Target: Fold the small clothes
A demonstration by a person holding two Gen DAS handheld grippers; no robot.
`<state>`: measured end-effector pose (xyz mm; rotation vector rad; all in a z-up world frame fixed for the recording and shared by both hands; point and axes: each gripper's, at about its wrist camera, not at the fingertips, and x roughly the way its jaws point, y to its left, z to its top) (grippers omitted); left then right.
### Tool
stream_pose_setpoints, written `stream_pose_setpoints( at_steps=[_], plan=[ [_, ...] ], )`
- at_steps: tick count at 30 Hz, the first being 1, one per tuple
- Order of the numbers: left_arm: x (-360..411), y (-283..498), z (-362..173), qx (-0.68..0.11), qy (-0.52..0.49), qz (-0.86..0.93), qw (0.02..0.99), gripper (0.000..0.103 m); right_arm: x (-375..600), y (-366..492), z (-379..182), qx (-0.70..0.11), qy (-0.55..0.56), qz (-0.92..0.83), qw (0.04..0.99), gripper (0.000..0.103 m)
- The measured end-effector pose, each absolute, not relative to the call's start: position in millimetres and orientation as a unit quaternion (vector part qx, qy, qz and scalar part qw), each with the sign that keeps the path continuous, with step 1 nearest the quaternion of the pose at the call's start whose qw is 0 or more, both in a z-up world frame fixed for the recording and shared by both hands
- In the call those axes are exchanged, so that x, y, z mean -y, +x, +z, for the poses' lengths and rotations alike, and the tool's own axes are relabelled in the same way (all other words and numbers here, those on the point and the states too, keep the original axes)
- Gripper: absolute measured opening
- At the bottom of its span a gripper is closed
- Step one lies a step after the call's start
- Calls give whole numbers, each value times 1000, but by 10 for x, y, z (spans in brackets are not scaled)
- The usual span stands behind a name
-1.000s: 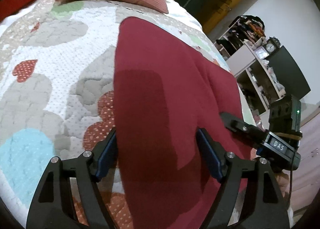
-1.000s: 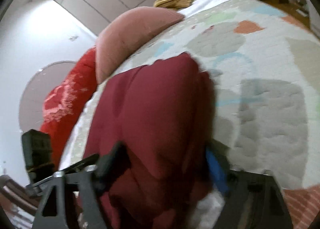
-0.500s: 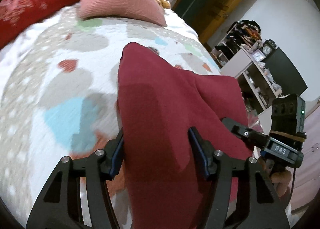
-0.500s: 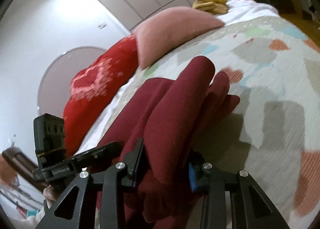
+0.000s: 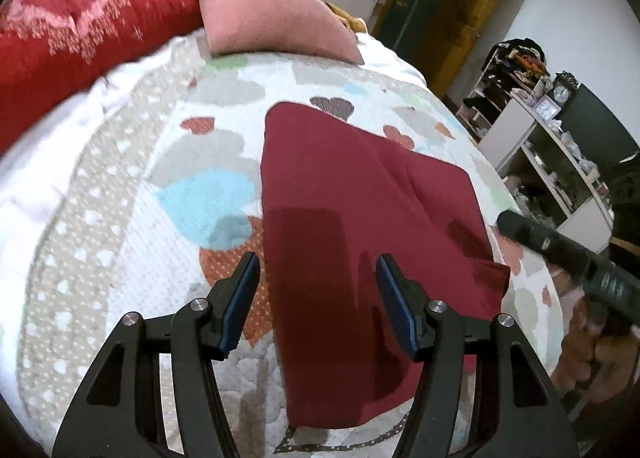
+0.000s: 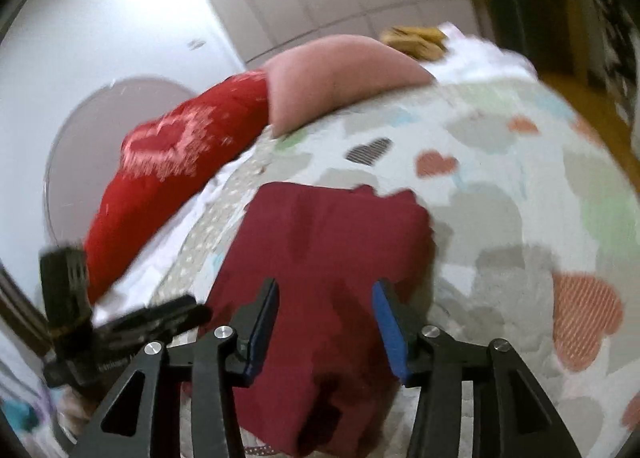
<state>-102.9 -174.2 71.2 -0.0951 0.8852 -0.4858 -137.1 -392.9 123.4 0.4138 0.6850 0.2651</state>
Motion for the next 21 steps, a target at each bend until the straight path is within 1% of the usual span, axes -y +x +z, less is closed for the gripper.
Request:
stream_pose_setpoints(
  at_steps=[3, 5, 6, 8, 11, 14, 21],
  plan=[
    [1753, -1060, 724, -419, -32, -221, 880, 62, 3625, -1319, 1207, -349, 148, 141, 914, 40],
    [1765, -1090, 717, -417, -22, -210, 884, 62, 3524, -1292, 1039, -373, 130, 133, 909, 40],
    [1767, -1101, 715, -416, -18, -206, 886, 62, 3466, -1228, 867, -396, 118, 118, 903, 40],
    [1764, -1128, 726, -412, -11, -201, 889, 62, 3457, -1225, 748, -395, 113, 100, 906, 40],
    [1768, -1178, 759, -403, 1, -188, 896, 62, 3456, -1363, 868, -379, 116, 95, 913, 40],
    [1768, -1237, 810, -390, 6, -180, 903, 62, 3471, -1504, 1016, -362, 122, 85, 920, 46],
    [1744, -1349, 966, -376, 2, -167, 911, 62, 3470, -1743, 1224, -338, 125, 42, 932, 47]
  ],
)
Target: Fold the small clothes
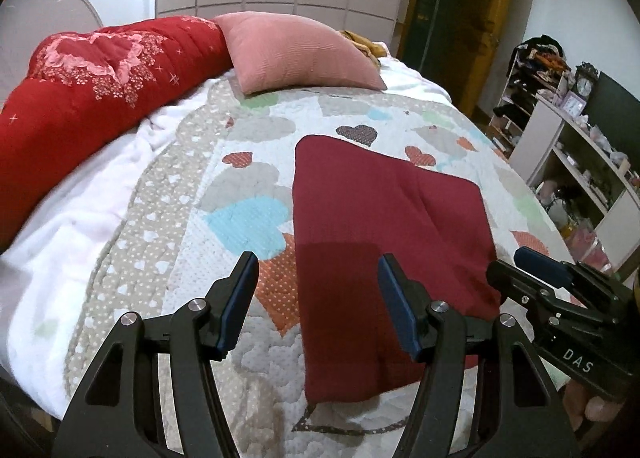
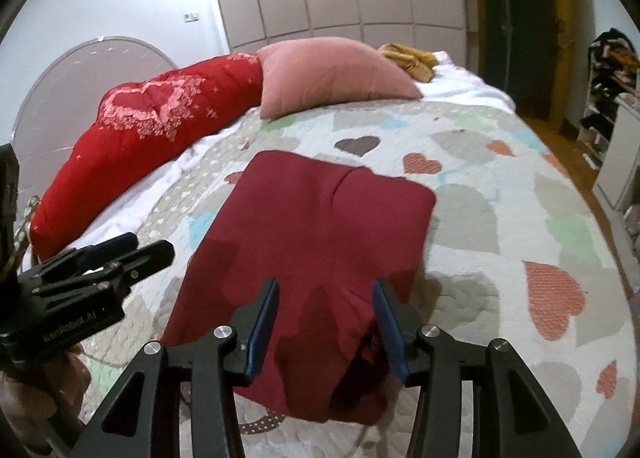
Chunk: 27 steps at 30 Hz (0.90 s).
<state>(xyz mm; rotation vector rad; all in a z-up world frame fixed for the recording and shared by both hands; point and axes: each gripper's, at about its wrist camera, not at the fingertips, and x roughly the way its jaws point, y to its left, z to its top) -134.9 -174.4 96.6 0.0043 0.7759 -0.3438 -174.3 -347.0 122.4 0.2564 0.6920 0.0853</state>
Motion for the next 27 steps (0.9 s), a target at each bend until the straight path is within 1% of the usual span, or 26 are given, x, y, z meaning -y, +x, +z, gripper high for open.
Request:
stream_pose_setpoints(
  at_steps=[4, 7, 9, 11, 27],
  plan=[
    [1735, -1420, 1033, -366, 4, -157, 917, 62, 3475, -1842, 1327, -323, 134, 36, 936, 48],
    [1742, -1477, 1070, -357, 8, -159, 920, 62, 3463, -1886, 1366, -320, 135, 36, 937, 52],
    [1750, -1507, 1090, -353, 11, -158, 922, 62, 3457, -1910, 1379, -318, 135, 37, 938, 59],
    [1764, -1534, 1109, -348, 15, -158, 924, 62, 3446, -1942, 1394, -313, 138, 37, 939, 63],
    [1874, -1582, 1121, -339, 33, -162, 926, 62, 3516, -1989, 1344, -319, 152, 35, 935, 64]
  ],
)
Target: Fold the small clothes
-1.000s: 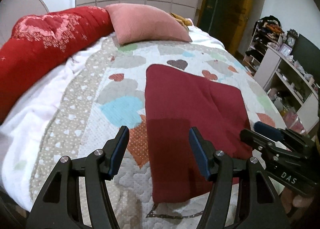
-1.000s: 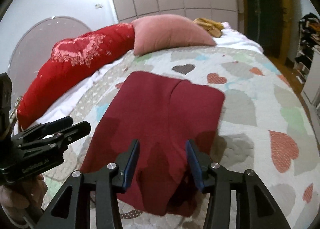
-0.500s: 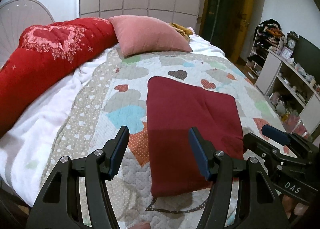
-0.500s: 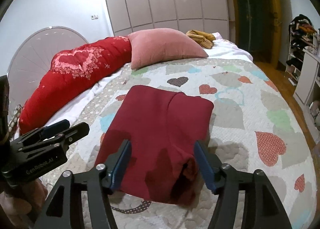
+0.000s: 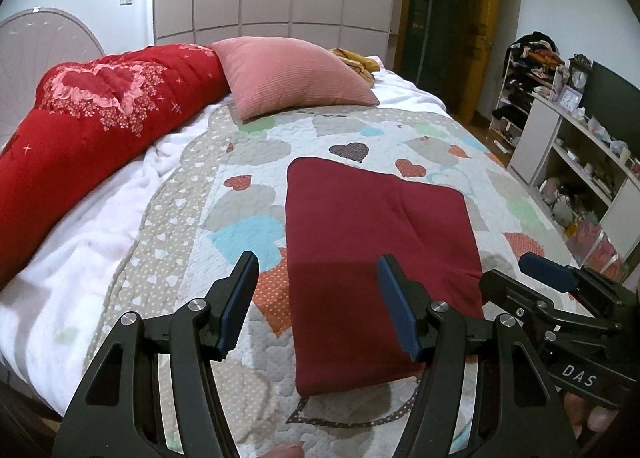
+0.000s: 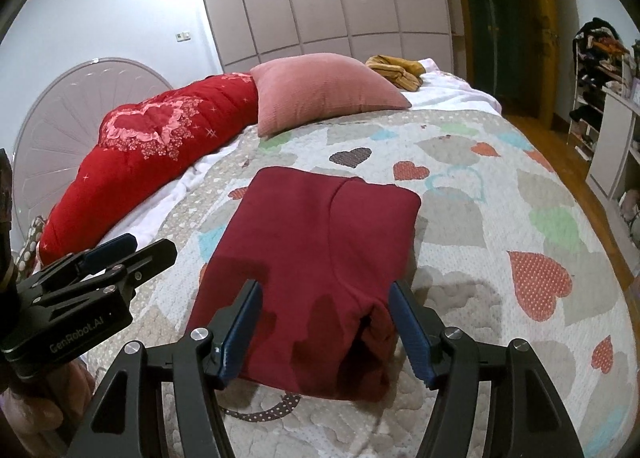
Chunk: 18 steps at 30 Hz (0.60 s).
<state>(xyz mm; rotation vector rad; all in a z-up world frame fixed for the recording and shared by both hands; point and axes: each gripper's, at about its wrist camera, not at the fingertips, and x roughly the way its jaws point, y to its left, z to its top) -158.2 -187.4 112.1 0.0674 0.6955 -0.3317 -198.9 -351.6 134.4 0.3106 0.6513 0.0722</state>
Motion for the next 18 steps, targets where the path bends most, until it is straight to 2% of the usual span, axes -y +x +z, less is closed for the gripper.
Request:
stream_pose_setpoints(
  at_steps=[18],
  plan=[
    [1885, -1547, 1058, -345, 33, -162, 924, 62, 3464, -1919, 1277, -330, 152, 40, 931, 64]
  ],
)
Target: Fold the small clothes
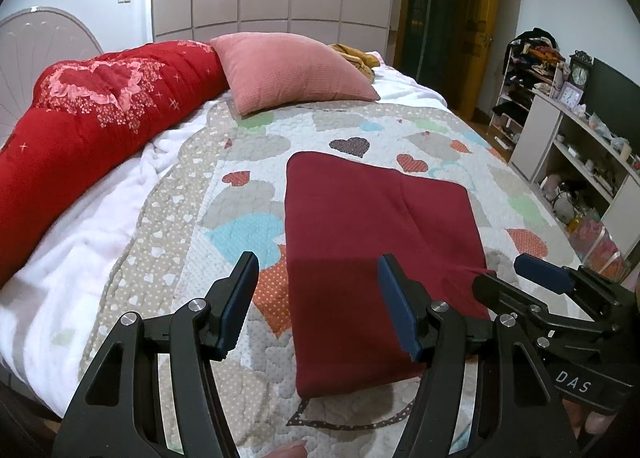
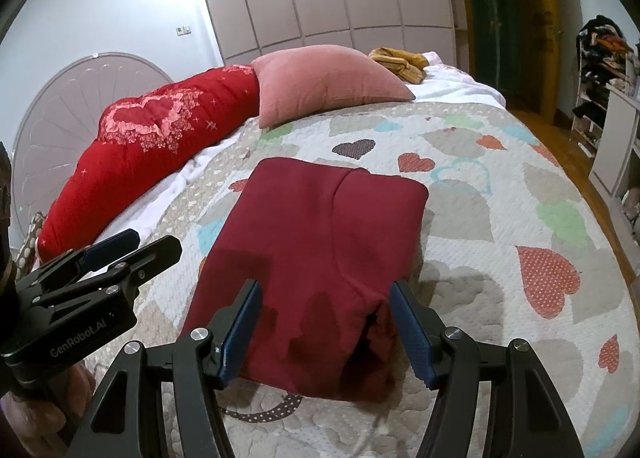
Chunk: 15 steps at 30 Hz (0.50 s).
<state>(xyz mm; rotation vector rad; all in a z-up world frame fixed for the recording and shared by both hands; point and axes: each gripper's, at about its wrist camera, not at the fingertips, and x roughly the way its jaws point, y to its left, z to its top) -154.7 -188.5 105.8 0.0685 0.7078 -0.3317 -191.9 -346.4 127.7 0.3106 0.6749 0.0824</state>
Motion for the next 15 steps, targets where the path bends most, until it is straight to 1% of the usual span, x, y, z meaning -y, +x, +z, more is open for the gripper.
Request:
stream_pose_setpoints(
  at_steps=[15],
  plan=[
    [1893, -1480, 971, -356, 33, -164, 919, 62, 3452, -1849, 1216, -339, 153, 44, 927, 64]
  ],
)
